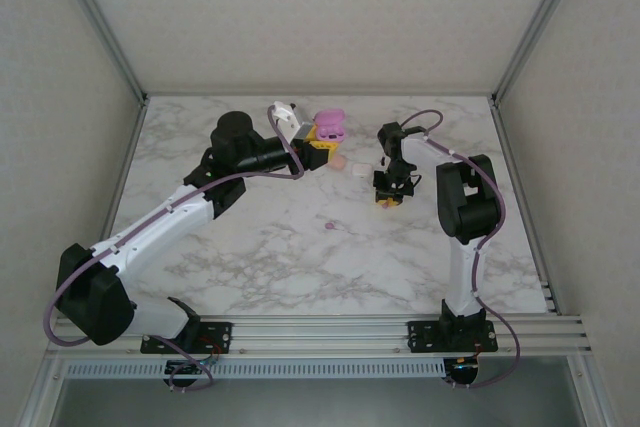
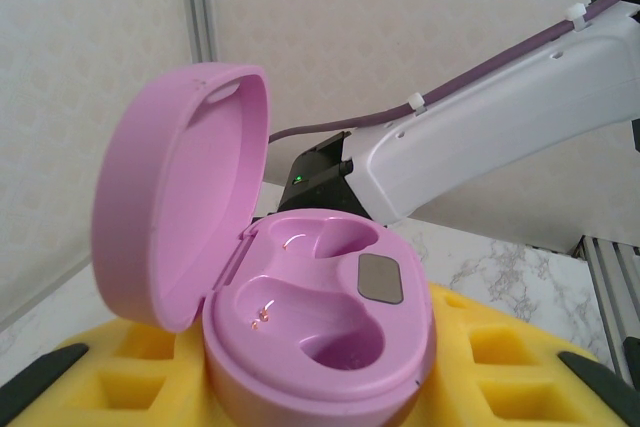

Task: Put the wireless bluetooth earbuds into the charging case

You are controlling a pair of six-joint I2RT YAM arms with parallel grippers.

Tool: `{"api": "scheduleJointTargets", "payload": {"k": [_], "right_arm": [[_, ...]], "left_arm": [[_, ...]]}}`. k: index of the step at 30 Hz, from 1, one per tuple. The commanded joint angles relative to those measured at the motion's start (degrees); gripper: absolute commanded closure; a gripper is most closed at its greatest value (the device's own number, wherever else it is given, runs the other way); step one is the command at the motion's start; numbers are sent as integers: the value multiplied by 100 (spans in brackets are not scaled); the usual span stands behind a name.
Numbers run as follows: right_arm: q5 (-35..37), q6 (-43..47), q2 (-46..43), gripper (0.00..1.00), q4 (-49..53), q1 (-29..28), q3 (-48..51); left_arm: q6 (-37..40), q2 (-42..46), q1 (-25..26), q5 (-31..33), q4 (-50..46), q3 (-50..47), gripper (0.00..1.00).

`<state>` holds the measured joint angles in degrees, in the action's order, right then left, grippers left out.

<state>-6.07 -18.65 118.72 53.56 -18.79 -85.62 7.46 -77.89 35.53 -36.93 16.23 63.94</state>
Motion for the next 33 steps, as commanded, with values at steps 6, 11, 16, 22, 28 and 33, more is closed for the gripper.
{"api": "scheduleJointTargets", "payload": {"k": [6, 11, 16, 22, 28, 33], "right_arm": [[-833, 38, -685, 82, -47, 2, 47], [-1564, 47, -1113, 82, -68, 106, 37], [-3037, -41, -1767, 82, -519, 266, 180], [-5381, -490, -2423, 82, -1400, 463, 279], [-6744, -762, -2715, 82, -1769, 463, 18], [-6956, -968, -2861, 82, -1764, 461, -224]], "left_arm": [[70, 71, -37, 104, -144, 48, 77], [96, 81, -44, 185, -147, 39, 77], [115, 89, -71, 212, -138, 20, 77], [80, 124, -208, 228, -50, -55, 78], [89, 160, -340, 254, -15, -92, 78], [106, 179, -380, 273, 44, -85, 78]]}}
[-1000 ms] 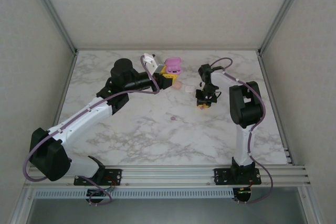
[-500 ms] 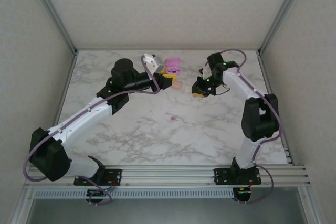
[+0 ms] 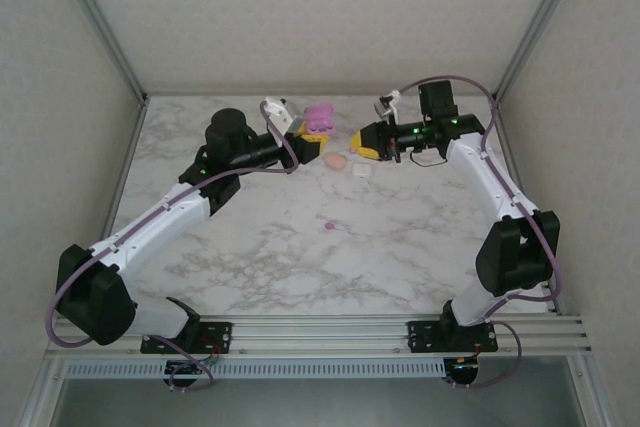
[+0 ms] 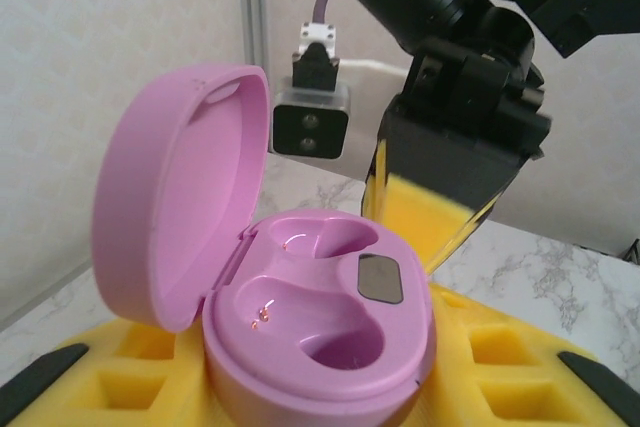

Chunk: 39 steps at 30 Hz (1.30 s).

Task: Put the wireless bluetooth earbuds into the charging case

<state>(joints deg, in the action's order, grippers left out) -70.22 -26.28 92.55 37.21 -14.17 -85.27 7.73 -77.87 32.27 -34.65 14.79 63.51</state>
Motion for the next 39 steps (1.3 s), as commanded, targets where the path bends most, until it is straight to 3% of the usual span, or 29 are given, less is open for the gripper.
{"api": "scheduleJointTargets", "payload": {"k": [1, 11, 23, 39], "right_arm": [[-546, -256, -268, 82, -130, 0, -294], [-137, -974, -564, 82, -581, -75, -451], [967, -709, -837, 81, -540, -662, -967], [2122, -720, -756, 80, -744, -1132, -879]], "left_arm": [[71, 173, -54, 38, 201, -44, 77], [108, 134, -34, -69, 478, -178, 78], [378, -201, 252, -24, 771, -121, 78], [203, -393, 438, 5, 981, 8, 77]]}}
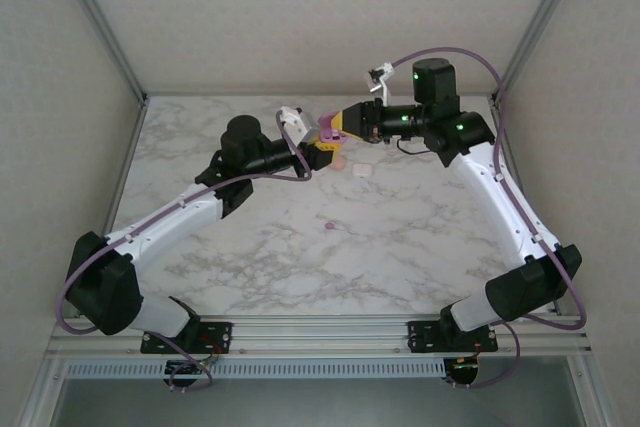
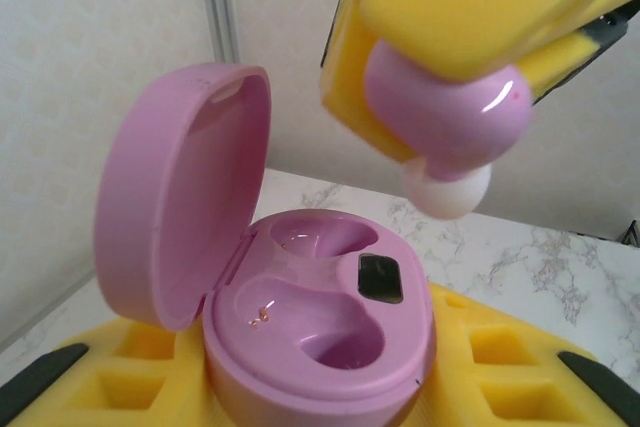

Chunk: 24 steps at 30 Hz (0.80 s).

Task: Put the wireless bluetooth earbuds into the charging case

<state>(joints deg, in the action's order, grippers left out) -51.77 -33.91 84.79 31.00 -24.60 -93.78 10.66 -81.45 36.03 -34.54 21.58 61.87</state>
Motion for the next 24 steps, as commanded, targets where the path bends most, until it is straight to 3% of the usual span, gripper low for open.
{"api": "scheduleJointTargets", "payload": {"k": [1, 16, 24], "right_arm": [[338, 15, 37, 80, -134, -97, -18], [578, -292, 177, 80, -411, -249, 145], [806, -40, 260, 79, 12, -343, 23]], "left_arm": [[-99, -34, 62, 20, 315, 176, 77], [-123, -55, 110, 181, 458, 191, 77], [-143, -41, 121, 451, 727, 116, 77]]}}
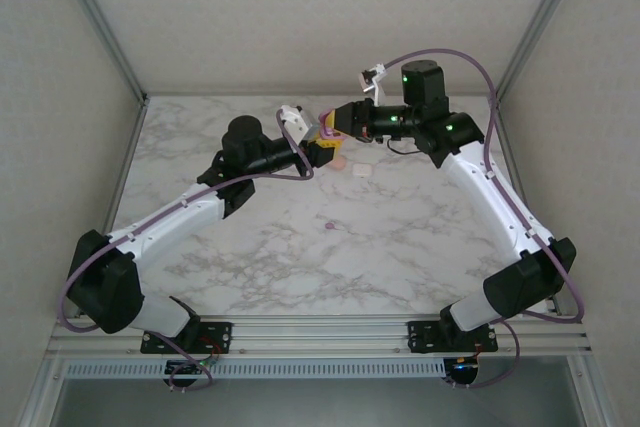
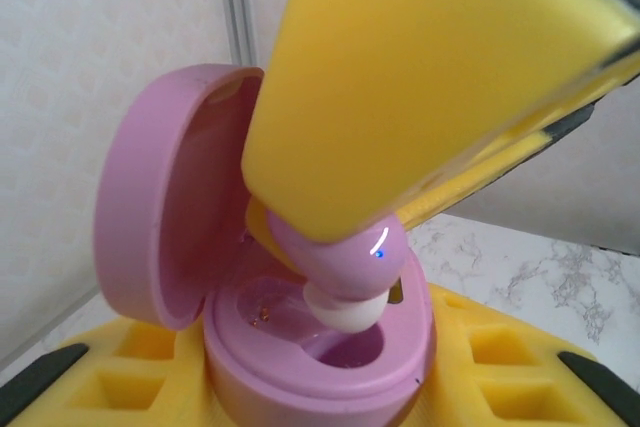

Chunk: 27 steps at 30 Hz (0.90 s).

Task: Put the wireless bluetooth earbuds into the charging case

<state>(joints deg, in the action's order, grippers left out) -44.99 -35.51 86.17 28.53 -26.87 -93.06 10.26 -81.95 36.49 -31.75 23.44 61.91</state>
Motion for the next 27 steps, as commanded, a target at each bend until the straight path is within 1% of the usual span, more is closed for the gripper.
{"api": "scheduleJointTargets", "payload": {"k": [1, 4, 10, 13, 21, 27], "right_arm": [[137, 166, 157, 79, 340, -140, -109], [205, 271, 246, 79, 530, -203, -219], [764, 566, 370, 77, 1065, -284, -439], [946, 586, 399, 75, 1161, -288, -467], [1272, 680, 470, 74, 1455, -292, -703], [1527, 705, 556, 80, 1645, -294, -934]], "left_arm": [[-104, 4, 78, 193, 585, 111, 77], [-112, -31, 78, 270, 647, 119, 77], [-95, 4, 91, 326, 705, 102, 77], [-87, 25, 91, 303, 686, 111, 77], [-90, 66, 96, 288, 648, 119, 77], [-129, 79, 110, 88, 603, 128, 78]]}}
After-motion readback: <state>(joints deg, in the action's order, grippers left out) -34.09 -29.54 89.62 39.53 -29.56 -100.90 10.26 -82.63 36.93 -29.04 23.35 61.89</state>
